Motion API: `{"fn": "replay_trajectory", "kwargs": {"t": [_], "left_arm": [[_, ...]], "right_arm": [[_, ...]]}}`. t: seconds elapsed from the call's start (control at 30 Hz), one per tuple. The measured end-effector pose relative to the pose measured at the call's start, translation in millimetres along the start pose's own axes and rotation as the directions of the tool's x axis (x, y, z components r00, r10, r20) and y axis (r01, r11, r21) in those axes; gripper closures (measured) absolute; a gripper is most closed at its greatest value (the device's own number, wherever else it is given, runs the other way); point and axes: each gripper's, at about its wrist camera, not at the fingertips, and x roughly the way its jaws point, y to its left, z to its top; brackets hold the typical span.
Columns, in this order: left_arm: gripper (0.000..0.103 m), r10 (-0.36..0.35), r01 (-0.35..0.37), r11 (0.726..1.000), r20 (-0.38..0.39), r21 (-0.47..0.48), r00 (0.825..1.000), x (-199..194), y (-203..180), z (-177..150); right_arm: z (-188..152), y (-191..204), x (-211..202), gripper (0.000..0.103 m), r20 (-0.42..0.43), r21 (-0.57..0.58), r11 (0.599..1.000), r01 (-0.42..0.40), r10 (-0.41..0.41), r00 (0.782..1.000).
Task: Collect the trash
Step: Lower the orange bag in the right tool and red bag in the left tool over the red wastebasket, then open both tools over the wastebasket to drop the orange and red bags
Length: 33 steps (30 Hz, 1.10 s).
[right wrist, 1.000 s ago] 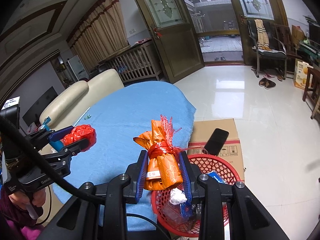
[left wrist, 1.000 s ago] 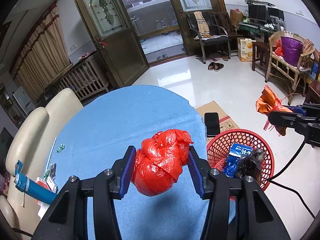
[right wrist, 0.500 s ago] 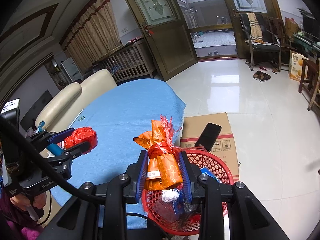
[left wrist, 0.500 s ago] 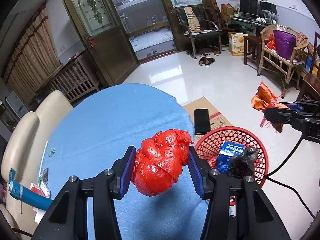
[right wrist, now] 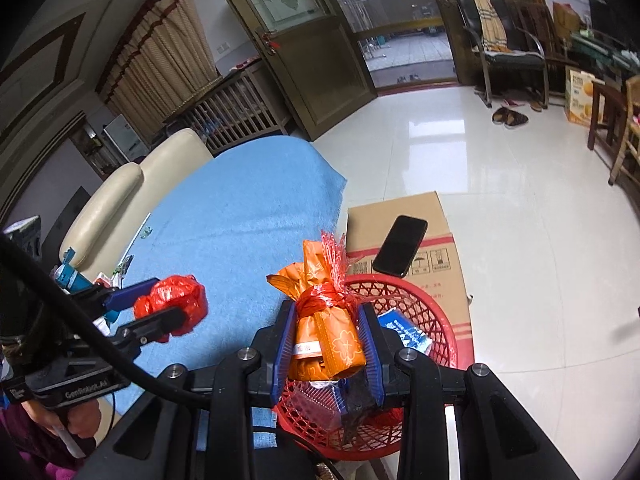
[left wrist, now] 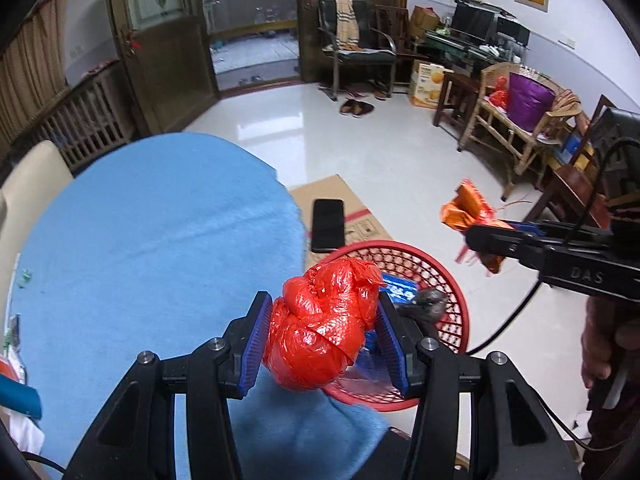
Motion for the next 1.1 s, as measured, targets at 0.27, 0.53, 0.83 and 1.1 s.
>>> {"fn": "replay_trajectory", "kwargs": {"t": [0.27,0.53,0.83,1.1], "left_arm": [[0.048,-0.081,0.081,0.997,-0.033,0.003,0.996,16.3,-11.7,-9.6],[0.036,-0.114,0.114,0.994,-0.025,-0.008,0.993,17.5,-7.3,-12.7],[0.035,-0.017,0.019,0.999,0.033,-0.051,0.999,-1.2,23.9,-22.4],[0.026,0.253,-0.238,0.957,0.077,-0.164,0.964,-33.5,79.3,-42.0]], "right_arm": [[-5.1,-13.4,17.6,0.067,-0.031,0.064,0.998,-0.013,0.015,0.999],[-5.1,-28.2,16.5,0.065,0.006,0.162,0.986,-0.037,0.037,0.999],[0.9,-7.5,3.6,0.065,0.056,0.112,0.992,-0.051,0.045,0.997],[-0.9,40.4,13.8,0.035,0.036,0.009,0.997,-0.071,0.071,0.997]]}}
